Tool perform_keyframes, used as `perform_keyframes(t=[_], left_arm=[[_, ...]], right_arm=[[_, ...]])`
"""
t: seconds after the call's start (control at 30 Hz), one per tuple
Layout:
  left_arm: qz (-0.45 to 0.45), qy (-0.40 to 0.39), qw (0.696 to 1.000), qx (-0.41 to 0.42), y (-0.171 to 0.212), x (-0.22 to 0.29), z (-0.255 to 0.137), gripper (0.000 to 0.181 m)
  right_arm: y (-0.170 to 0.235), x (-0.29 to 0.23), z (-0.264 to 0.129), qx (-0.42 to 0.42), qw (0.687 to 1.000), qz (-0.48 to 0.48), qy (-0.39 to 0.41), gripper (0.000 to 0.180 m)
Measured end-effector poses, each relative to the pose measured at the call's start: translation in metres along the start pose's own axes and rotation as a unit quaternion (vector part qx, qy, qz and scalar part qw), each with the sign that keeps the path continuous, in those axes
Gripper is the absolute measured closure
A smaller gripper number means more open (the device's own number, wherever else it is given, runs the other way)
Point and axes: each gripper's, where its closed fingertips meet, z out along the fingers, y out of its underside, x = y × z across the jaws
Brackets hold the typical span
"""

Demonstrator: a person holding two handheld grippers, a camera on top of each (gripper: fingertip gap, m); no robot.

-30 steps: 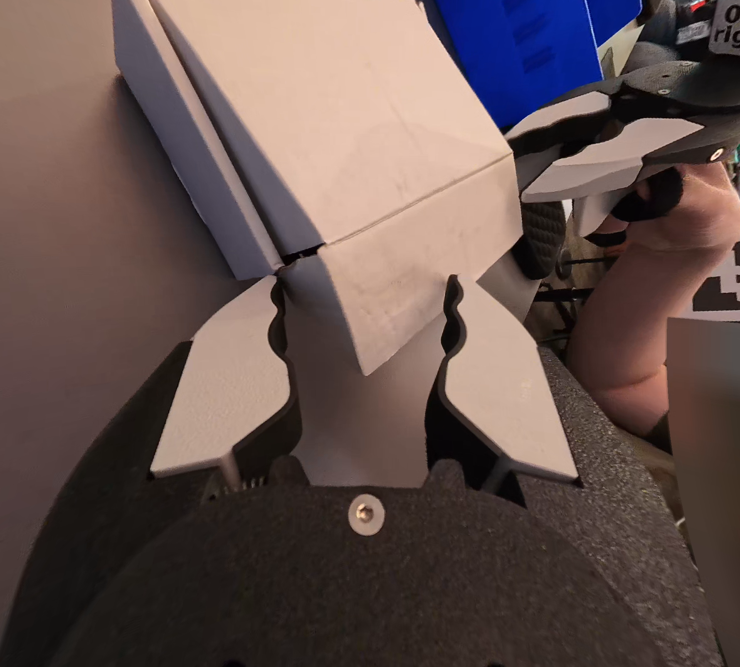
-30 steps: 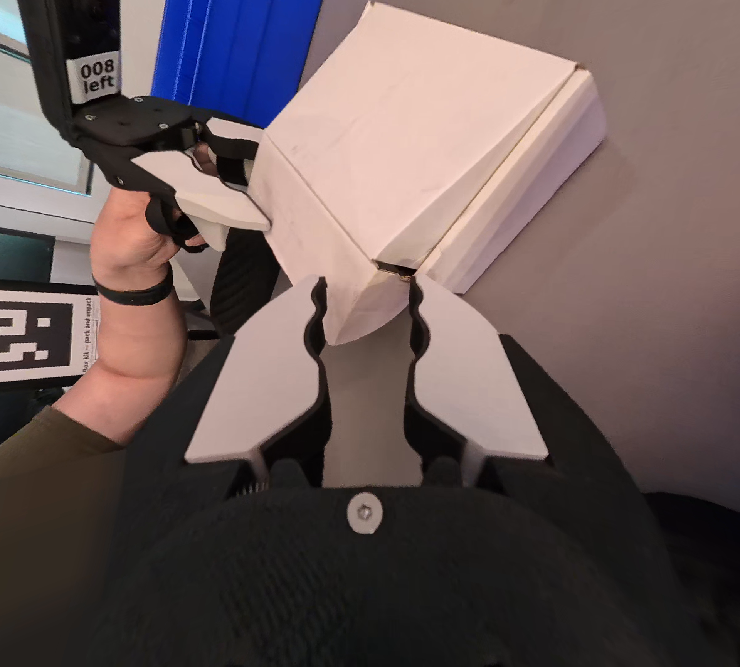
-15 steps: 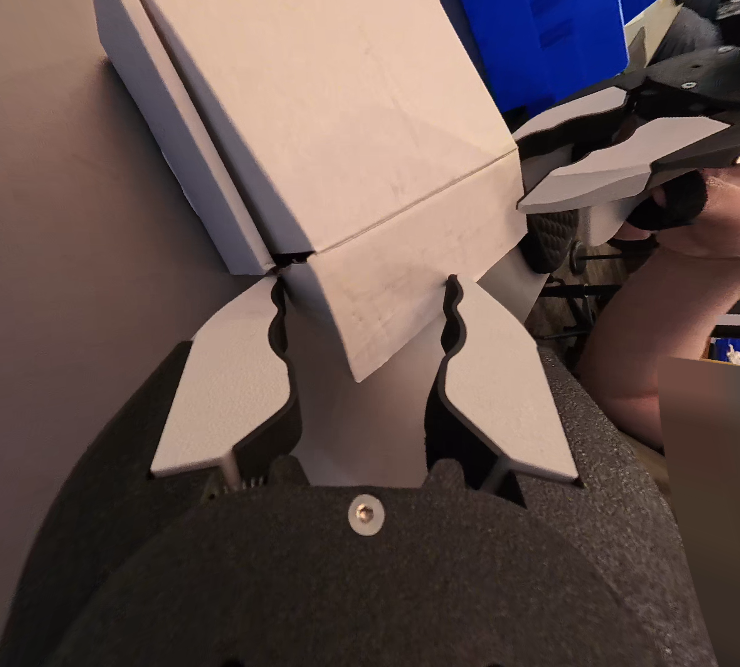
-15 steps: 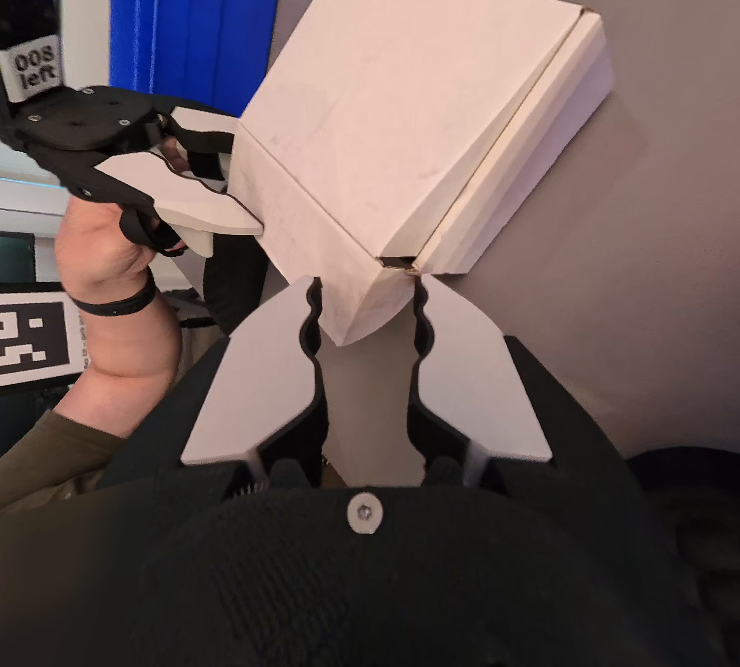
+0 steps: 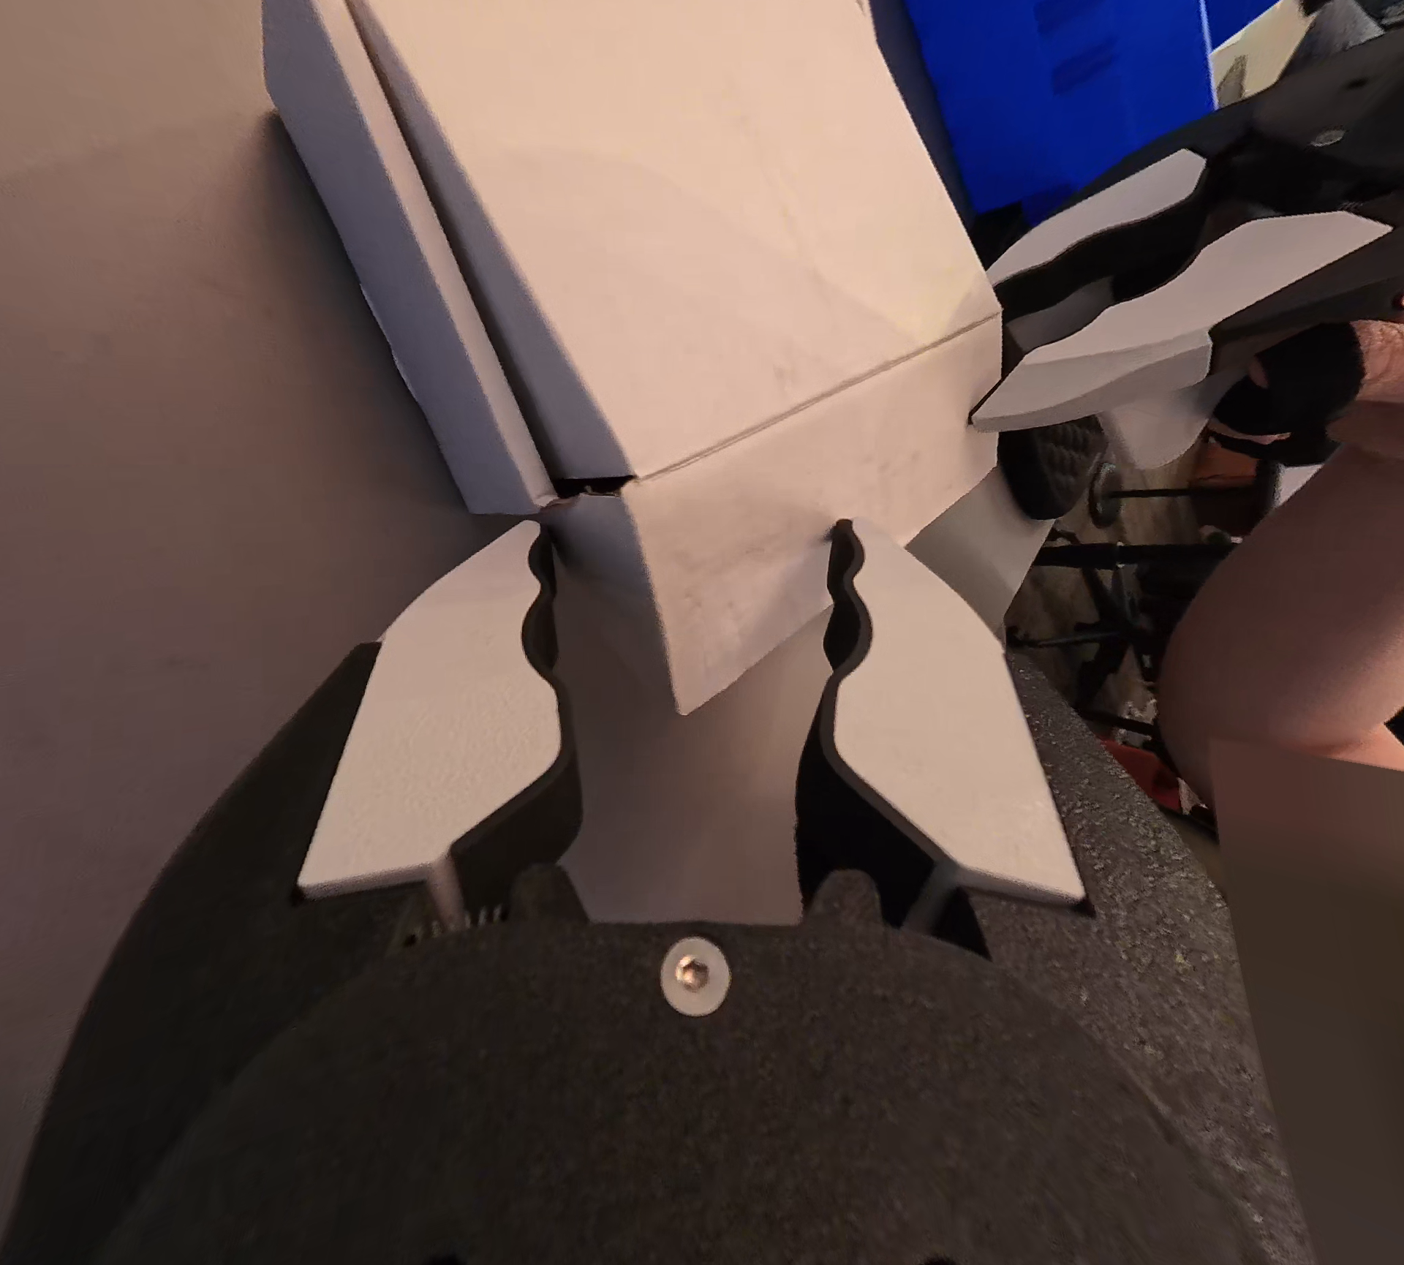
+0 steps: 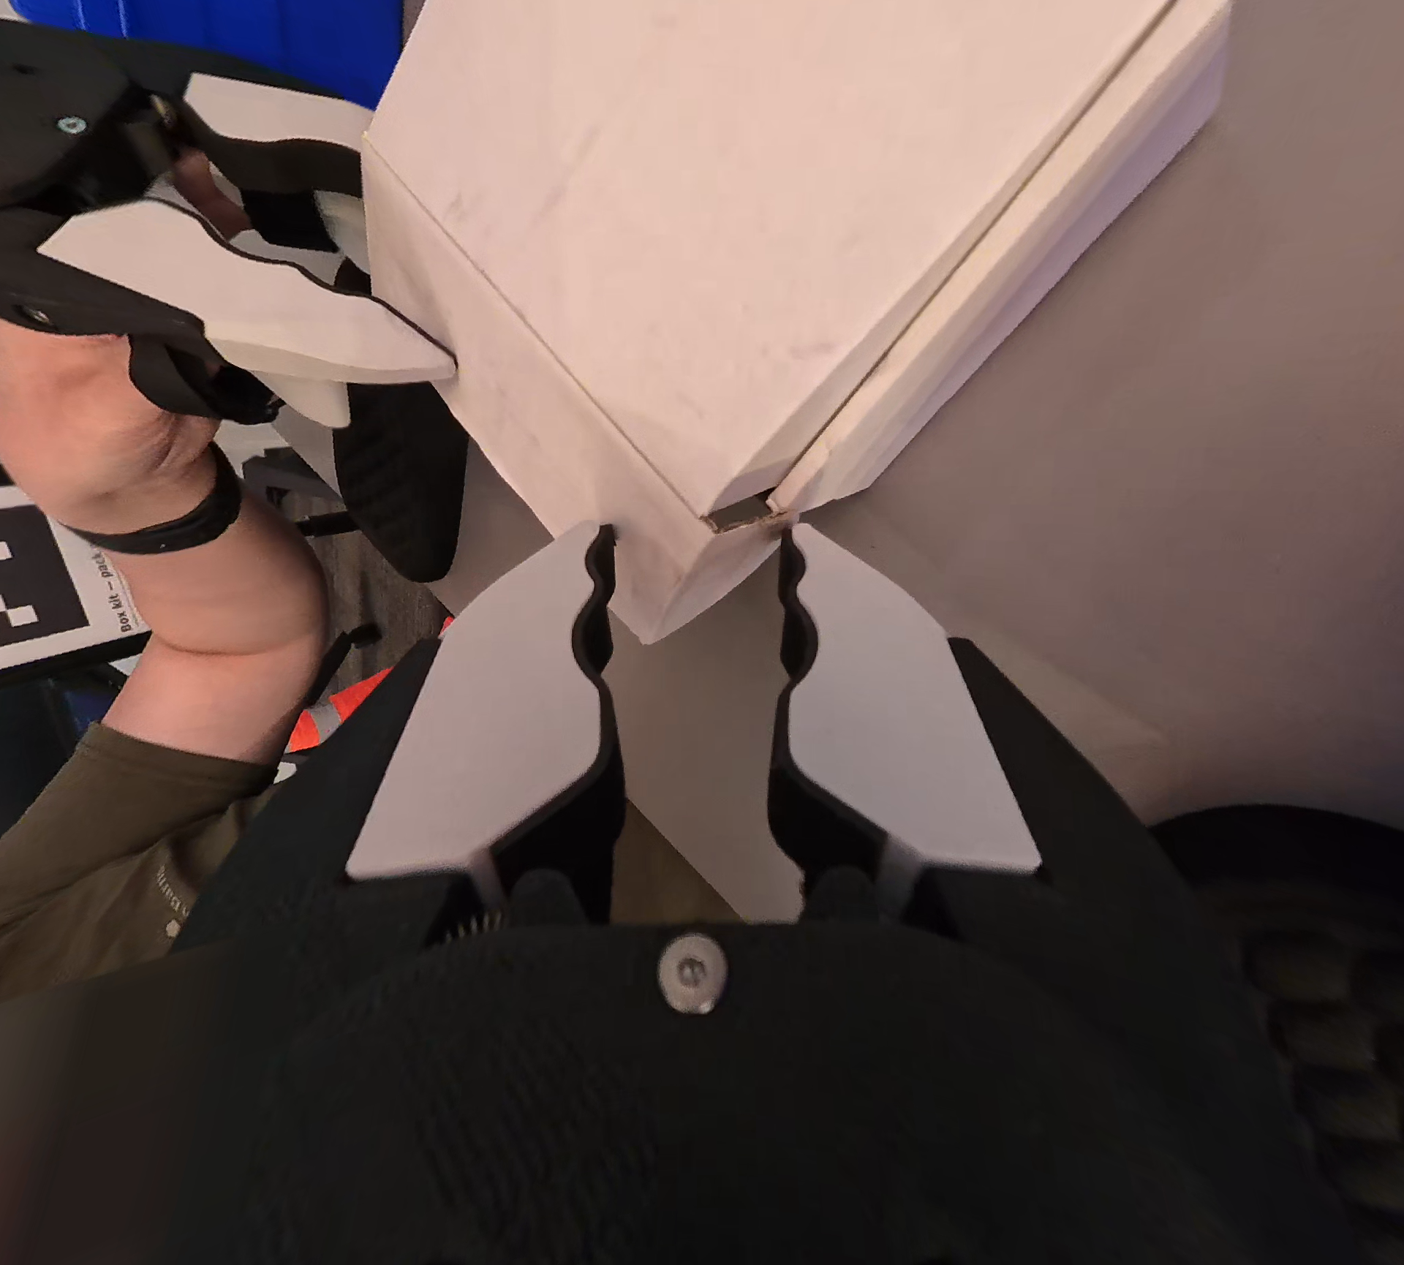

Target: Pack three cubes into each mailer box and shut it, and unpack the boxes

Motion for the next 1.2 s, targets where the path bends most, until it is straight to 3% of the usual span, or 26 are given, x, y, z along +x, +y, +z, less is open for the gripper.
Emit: perform_keyframes(t=[0.2,0.47,0.9,1.2], left_arm=[[-0.012,0.02,1.0,0.005,0.001,-0.001,0.002,0.115],[-0.009,-0.014,1.0,-0.006,0.003,0.002,0.003,0.112],[-0.013,-0.022,0.999,-0.044,0.01,0.012,-0.005,0.111],[0.007,0.019,1.0,-0.006,0.023,0.012,-0.006,0.114]], right_arm=[[0.001,0.003,0.003,-0.005,1.0,0.005,-0.008,0.137],[0.004,0.001,0.005,-0.023,1.0,0.001,-0.005,0.137],[0.017,-0.008,0.002,-0.12,0.992,0.032,-0.028,0.137],[0.021,-0.004,-0.012,-0.024,0.997,-0.067,-0.005,0.129]])
